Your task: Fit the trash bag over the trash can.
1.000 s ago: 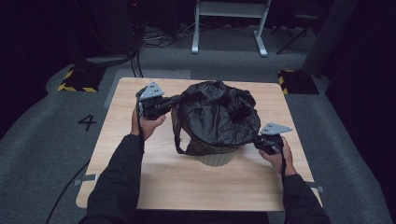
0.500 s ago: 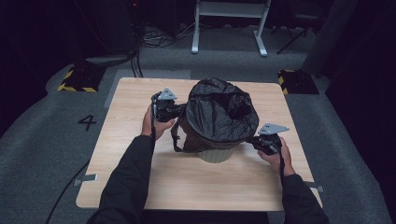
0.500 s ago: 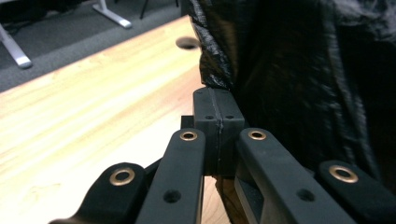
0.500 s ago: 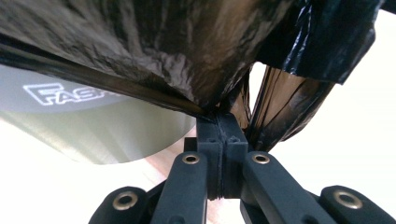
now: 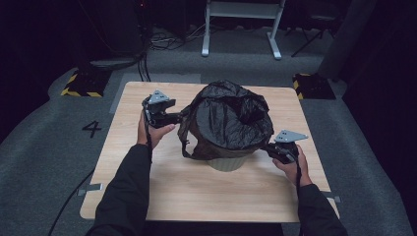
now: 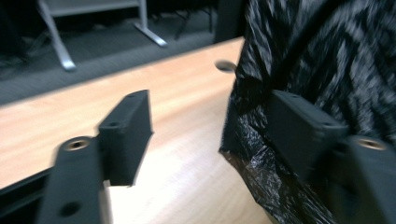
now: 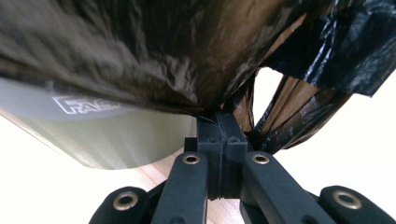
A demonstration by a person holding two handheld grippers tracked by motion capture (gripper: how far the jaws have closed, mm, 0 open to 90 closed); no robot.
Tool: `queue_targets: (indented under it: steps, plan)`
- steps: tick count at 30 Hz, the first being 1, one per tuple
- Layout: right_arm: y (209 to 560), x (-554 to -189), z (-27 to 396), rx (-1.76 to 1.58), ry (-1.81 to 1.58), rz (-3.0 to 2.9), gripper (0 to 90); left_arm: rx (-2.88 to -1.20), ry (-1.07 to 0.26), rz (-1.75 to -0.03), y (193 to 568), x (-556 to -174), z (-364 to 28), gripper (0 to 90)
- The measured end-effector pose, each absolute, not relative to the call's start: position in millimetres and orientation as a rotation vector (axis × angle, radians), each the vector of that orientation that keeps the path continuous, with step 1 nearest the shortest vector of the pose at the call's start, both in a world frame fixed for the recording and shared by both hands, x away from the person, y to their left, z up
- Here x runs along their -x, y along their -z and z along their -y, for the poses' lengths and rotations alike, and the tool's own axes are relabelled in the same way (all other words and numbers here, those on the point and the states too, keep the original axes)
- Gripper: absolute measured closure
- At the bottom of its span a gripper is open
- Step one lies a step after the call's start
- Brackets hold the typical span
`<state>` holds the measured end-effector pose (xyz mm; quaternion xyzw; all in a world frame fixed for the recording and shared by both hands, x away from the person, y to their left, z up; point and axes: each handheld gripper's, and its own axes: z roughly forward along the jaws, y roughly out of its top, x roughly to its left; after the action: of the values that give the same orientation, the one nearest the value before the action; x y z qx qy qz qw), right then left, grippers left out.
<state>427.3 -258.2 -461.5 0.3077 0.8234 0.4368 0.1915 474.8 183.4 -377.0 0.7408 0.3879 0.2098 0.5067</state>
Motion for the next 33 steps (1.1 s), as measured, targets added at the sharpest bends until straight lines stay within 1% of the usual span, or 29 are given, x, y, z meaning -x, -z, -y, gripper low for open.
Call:
queue_targets:
  steps: [3,7,9,13,15,17,19,20,22,23,24,26,29,30,33]
  plan:
    - [459.2,-425.5,258.9,-0.854,-1.227,-2.306,89.4,-1.732,-0.535,-0.917,356.8,-469.9,-192.7,24.9]
    - [457.9,-424.8,258.8,-0.845,-1.216,-2.305,88.1,-1.706,-0.532,-0.816,332.2,-465.6,-189.8,21.0]
    - [457.6,-424.4,257.9,-0.837,-1.209,-2.308,87.6,-1.733,-0.538,-0.767,322.7,-466.2,-177.5,19.5]
    - [457.9,-423.7,254.0,-0.809,-1.197,-2.325,85.9,-1.818,-0.502,-0.686,310.8,-474.0,-146.7,16.7]
    - [457.7,-423.3,253.0,-0.800,-1.185,-2.331,85.4,-1.860,-0.497,-0.674,308.9,-480.1,-132.6,16.2]
    - [457.3,-423.3,253.3,-0.795,-1.183,-2.331,85.1,-1.893,-0.462,-0.685,309.7,-489.6,-121.6,17.5]
    - [457.2,-423.5,254.1,-0.793,-1.184,-2.331,85.1,-1.908,-0.497,-0.711,311.4,-495.0,-114.3,26.7]
    - [457.3,-423.5,254.2,-0.791,-1.185,-2.331,85.1,-1.912,-0.481,-0.704,312.6,-498.2,-112.7,32.8]
    - [457.4,-423.3,253.9,-0.788,-1.185,-2.332,85.1,-1.934,-0.462,-0.654,315.0,-501.9,-108.7,51.5]
    - [457.4,-423.1,253.6,-0.790,-1.186,-2.333,85.2,-1.951,-0.451,-0.634,316.4,-503.5,-106.8,58.7]
    - [457.5,-423.2,253.3,-0.782,-1.187,-2.334,85.2,-1.973,-0.458,-0.629,317.8,-505.2,-104.6,65.5]
    - [457.6,-423.1,252.5,-0.776,-1.185,-2.336,85.4,-1.980,-0.473,-0.635,320.4,-508.4,-102.9,75.4]
    - [457.1,-422.5,252.0,-0.765,-1.186,-2.336,85.9,-1.966,-0.469,-0.635,323.3,-512.6,-104.4,88.1]
    - [456.9,-422.3,252.1,-0.765,-1.187,-2.333,86.0,-1.955,-0.460,-0.633,324.5,-514.1,-105.0,89.7]
    - [456.7,-422.5,253.3,-0.771,-1.193,-2.322,86.7,-1.961,-0.471,-0.656,329.3,-519.2,-105.9,90.0]
